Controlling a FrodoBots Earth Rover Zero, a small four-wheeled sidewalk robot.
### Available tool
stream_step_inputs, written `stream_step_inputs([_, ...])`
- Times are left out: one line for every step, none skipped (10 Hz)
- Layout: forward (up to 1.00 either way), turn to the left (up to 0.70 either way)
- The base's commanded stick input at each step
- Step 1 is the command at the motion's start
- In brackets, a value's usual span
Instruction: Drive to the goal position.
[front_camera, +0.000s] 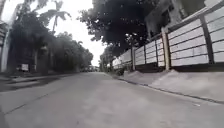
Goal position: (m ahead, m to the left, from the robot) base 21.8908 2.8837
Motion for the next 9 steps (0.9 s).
stream_step_inputs([0.50, 0.00])
stream_step_inputs([0.50, 0.00])
stream_step_inputs([0.50, 0.00])
stream_step_inputs([0.50, 0.00])
stream_step_inputs([0.50, 0.00])
stream_step_inputs([0.50, 0.00])
stream_step_inputs([0.50, 0.00])
stream_step_inputs([0.50, 0.00])
stream_step_inputs([0.50, 0.00])
